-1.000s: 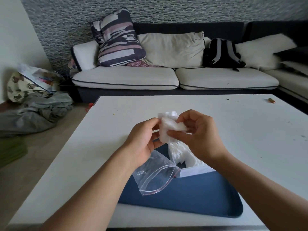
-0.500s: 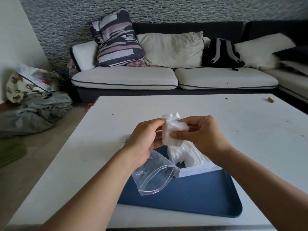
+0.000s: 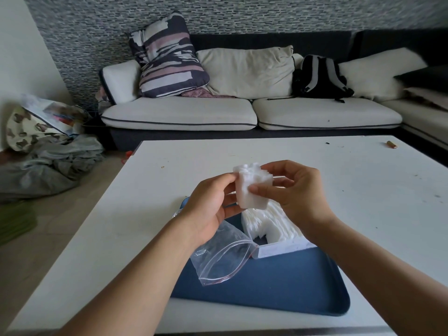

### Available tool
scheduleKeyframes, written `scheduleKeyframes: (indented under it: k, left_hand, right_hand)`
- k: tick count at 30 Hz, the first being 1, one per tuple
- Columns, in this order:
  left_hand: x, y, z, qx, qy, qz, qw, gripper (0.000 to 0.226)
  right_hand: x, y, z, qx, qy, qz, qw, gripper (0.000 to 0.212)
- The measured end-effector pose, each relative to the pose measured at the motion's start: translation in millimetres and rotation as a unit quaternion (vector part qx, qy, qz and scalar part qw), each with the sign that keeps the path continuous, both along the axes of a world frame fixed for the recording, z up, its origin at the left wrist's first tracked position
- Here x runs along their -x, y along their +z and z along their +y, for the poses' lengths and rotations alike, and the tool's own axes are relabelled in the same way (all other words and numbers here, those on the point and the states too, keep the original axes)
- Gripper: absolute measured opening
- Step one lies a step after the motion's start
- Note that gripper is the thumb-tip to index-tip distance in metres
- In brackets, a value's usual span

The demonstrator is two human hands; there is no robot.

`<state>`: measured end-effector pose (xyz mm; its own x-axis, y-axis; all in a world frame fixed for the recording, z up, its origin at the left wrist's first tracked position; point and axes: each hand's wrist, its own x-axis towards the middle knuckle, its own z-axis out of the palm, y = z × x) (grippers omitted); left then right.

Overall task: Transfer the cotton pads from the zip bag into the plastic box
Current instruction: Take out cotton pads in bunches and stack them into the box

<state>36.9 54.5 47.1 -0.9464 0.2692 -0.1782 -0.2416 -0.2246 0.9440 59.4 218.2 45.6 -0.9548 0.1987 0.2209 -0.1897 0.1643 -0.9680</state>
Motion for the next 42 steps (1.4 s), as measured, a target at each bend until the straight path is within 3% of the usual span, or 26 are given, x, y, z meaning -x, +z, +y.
scheduleKeyframes:
  k: [17, 21, 24, 27, 35, 42]
  left_hand:
    - [6, -2, -3, -0.103, 0.039, -0.095, 0.989, 0.030]
    - [4, -1, -3, -0.006, 0.034, -0.011, 0.999, 0.027]
    - [1, -2, -1, 0.039, 0.047, 0.042, 0.997, 0.029]
    - [2, -5, -1, 0.065, 0.060, 0.062, 0.994, 0.028]
    - [0, -5, 1, 0.030, -0.012, 0.067, 0.997, 0.029]
    - [-1, -6, 2, 0.026, -0.035, 0.057, 0.997, 0.031]
  right_hand:
    - [-2, 2, -6, -0.015, -0.011, 0.078, 0.997, 0.025]
    - [-4, 6, -1, -0.086, 0.063, 0.107, 0.989, 0.025]
    - [-4, 10, 1, -0.121, 0.052, 0.108, 0.985, 0.033]
    - [-3, 13, 5, -0.059, 0.070, 0.067, 0.994, 0.049]
    - [3, 8, 11, 0.012, 0.088, -0.014, 0.996, 0.064]
    - [8, 4, 14, 0.004, 0.090, -0.007, 0.996, 0.066]
